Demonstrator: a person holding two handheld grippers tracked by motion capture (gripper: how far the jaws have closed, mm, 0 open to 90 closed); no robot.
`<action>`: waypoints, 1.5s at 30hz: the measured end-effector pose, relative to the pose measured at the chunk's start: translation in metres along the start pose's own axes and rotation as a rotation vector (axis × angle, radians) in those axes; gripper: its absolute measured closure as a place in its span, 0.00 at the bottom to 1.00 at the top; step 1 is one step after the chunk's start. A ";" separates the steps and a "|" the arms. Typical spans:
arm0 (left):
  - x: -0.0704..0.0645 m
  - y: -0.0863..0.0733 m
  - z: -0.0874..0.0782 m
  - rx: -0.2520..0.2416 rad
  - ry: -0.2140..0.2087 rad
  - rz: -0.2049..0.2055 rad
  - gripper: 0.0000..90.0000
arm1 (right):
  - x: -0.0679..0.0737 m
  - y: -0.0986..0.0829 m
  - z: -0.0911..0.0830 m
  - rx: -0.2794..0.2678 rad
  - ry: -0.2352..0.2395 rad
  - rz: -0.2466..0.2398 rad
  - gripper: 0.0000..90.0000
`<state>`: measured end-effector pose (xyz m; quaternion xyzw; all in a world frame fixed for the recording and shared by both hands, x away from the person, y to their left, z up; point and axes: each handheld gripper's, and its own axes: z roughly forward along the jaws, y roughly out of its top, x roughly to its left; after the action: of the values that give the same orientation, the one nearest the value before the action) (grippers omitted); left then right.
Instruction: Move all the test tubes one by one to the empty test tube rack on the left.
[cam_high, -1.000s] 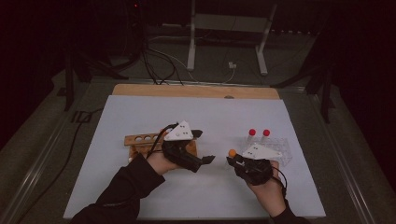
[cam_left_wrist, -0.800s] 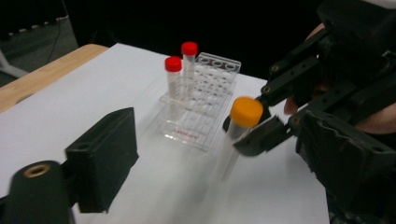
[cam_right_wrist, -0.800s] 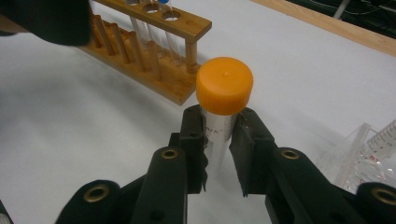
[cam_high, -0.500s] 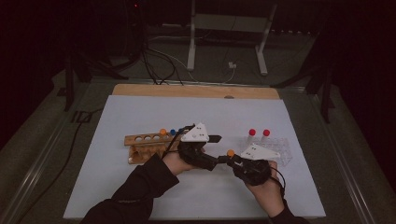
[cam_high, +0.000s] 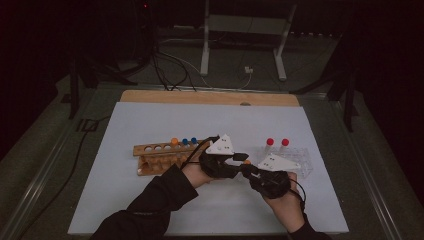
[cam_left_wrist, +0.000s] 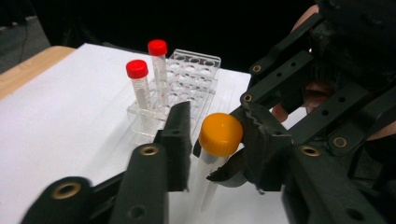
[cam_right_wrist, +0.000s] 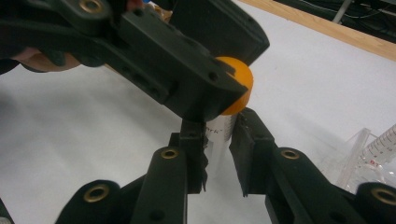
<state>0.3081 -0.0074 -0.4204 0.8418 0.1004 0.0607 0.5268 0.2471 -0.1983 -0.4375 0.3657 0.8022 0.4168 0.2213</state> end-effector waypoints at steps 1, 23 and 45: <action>0.000 0.000 0.000 0.004 -0.008 -0.001 0.77 | 0.000 0.000 0.000 0.000 0.000 -0.001 0.84; 0.008 0.010 -0.028 -0.027 0.085 0.028 0.80 | -0.005 -0.002 -0.005 -0.053 -0.004 0.009 0.48; 0.020 0.010 -0.089 -0.044 0.208 0.010 0.80 | -0.010 -0.001 -0.011 -0.117 -0.013 0.072 0.03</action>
<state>0.3107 0.0707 -0.3729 0.8198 0.1489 0.1524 0.5315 0.2460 -0.2117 -0.4315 0.3833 0.7614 0.4683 0.2325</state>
